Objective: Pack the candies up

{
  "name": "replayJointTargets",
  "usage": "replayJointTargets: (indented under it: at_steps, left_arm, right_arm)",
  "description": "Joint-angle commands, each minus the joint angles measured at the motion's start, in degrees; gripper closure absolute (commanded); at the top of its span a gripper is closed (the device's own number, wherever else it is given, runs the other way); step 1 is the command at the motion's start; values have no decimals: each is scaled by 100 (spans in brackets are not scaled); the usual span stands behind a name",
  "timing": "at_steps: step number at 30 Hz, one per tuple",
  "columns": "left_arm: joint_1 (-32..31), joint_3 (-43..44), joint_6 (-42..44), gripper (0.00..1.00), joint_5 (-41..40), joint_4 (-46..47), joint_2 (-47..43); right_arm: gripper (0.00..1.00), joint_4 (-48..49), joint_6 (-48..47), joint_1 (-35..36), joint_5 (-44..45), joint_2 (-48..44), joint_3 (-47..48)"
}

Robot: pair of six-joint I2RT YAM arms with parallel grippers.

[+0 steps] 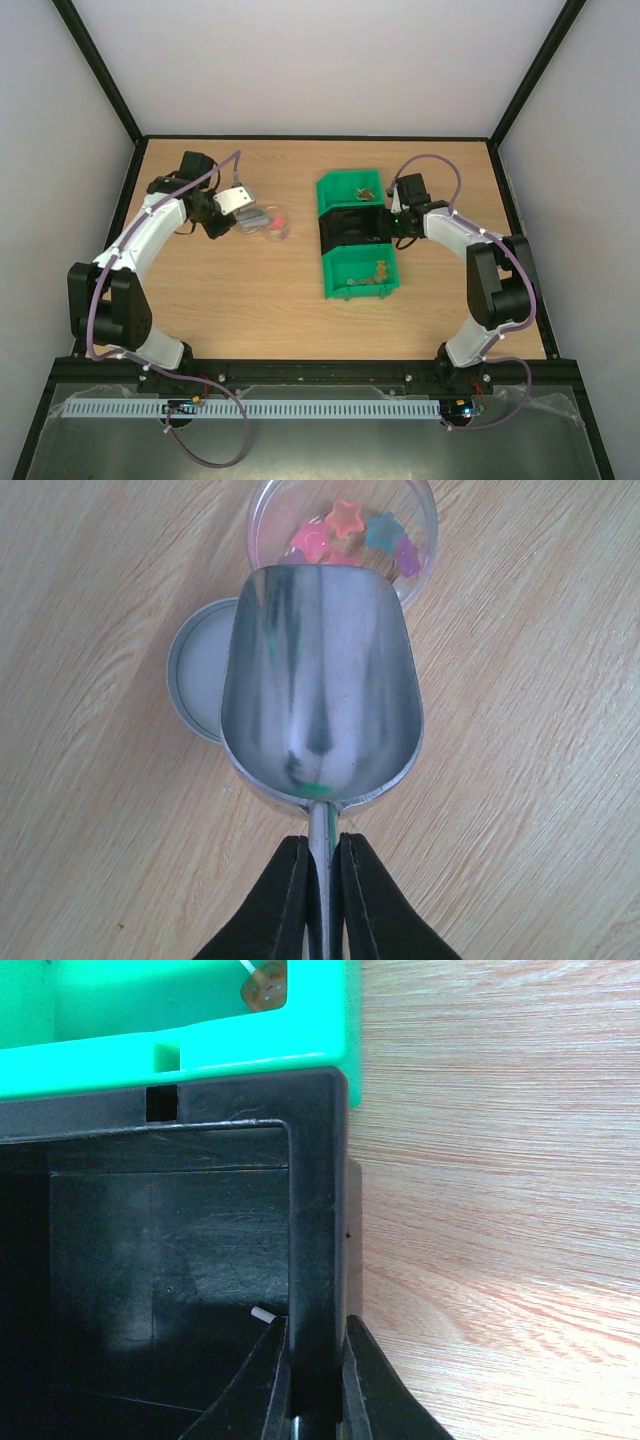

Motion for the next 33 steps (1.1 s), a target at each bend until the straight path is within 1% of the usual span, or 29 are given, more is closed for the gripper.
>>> replayJointTargets:
  at_steps: [1,3,6,8,11,14,18,21,25,33]
  left_arm:
    - [-4,102,103,98,-97,-245,-234]
    - [26,138,181,98,143,-326,-339]
    - [7,184,383,98,771,-381,-650]
    - [-103,303,611,98,1223,-610,-799]
    - [-548,494,833,98,1614,-1017,-829]
    - [-1066,583,842,98,1749,-1252,-758]
    - [-1857,536,823,98,1519,-1221,-561]
    - [-2257,565,911,98,1270,-1140,-289]
    - [-2627,729,1094,98,891,-1010,129]
    - [-3084,996,1341,98,181,-739,686]
  right_arm:
    - [99,23,180,-39,-8,63,140]
    - [99,55,207,-47,-34,50,121]
    - [99,131,266,-39,-78,23,72]
    - [99,173,349,-35,-88,4,45]
    - [99,285,445,-39,-92,-21,-40]
    - [99,354,511,-28,-75,-33,-108]
    - [99,406,497,8,-37,-52,-140]
    - [99,415,442,55,-22,-61,-131]
    - [99,409,340,144,27,-61,-113]
    - [99,363,299,330,301,-140,-126]
